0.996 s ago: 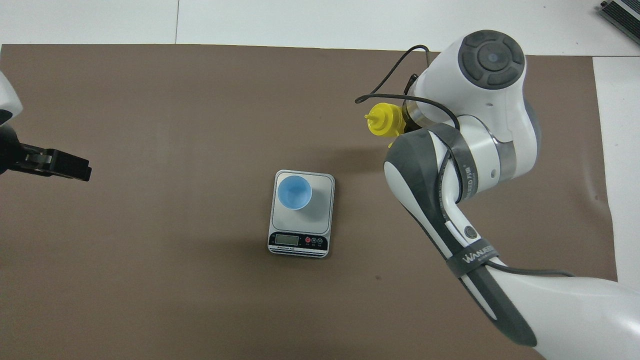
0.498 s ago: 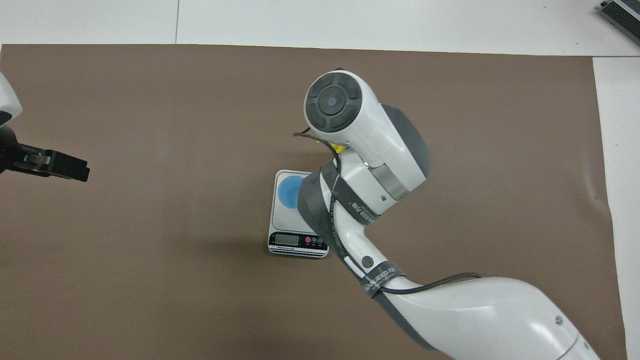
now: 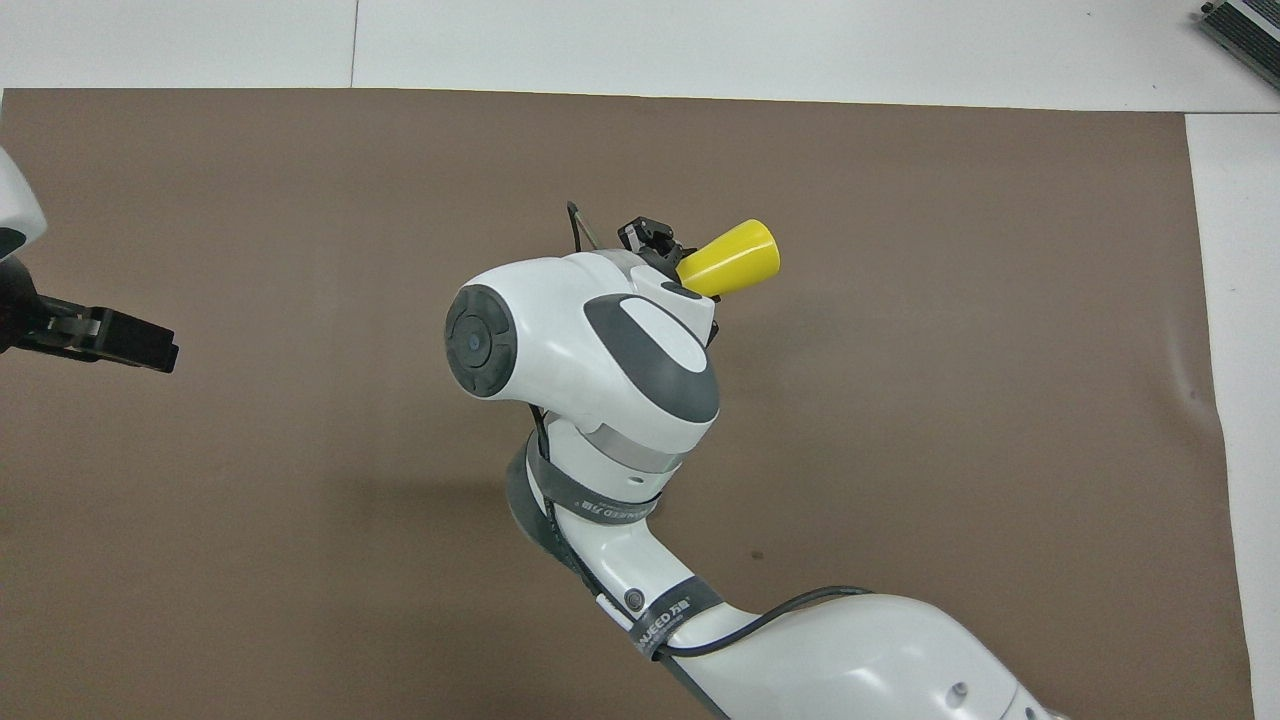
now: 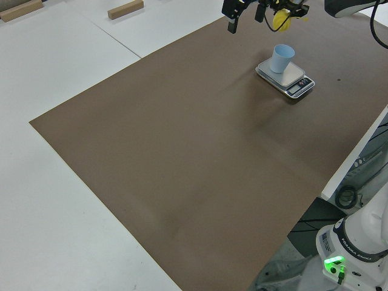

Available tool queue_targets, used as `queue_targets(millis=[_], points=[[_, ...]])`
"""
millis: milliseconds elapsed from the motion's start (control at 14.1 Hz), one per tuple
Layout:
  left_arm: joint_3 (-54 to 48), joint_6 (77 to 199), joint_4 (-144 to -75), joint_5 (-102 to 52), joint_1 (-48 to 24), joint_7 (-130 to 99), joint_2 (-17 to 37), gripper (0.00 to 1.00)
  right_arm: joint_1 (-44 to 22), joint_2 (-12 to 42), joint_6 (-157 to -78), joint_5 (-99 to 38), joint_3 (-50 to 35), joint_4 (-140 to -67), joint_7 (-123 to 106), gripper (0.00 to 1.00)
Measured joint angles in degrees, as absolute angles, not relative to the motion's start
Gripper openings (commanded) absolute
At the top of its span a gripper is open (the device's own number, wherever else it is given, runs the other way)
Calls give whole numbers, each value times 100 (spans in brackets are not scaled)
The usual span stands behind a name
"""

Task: Pour seasoning into cup on scale with both arms

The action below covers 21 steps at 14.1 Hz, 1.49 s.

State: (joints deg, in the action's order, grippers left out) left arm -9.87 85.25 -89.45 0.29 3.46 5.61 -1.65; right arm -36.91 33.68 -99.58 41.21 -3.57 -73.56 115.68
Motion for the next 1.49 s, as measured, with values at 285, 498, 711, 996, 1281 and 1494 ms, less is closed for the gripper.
queue_targets(millis=[285,498,711,996,1281,1494], points=[[-983,8524,-8946,30,348,562,-165,100,-3878,3378,-9800,4744,-358,-7540,11567,0],[-983,8524,-8946,30,348,563,-165,100,-3922,3364,-9801,5214,-379,-7699,11403,0],[-983,8524,-8946,31,348,563,-165,100,-4059,3355,-9802,5604,-392,-7884,11155,0],[-983,8526,-8946,31,348,563,-165,100,-4172,3304,-9802,5705,-394,-7994,11000,0],[-983,8526,-8954,31,348,563,-165,100,-4233,3190,-9829,6272,-397,-8423,10834,0],[-982,8524,-8964,31,348,563,-165,100,-4239,3170,-9854,6301,-397,-8496,10825,0]])
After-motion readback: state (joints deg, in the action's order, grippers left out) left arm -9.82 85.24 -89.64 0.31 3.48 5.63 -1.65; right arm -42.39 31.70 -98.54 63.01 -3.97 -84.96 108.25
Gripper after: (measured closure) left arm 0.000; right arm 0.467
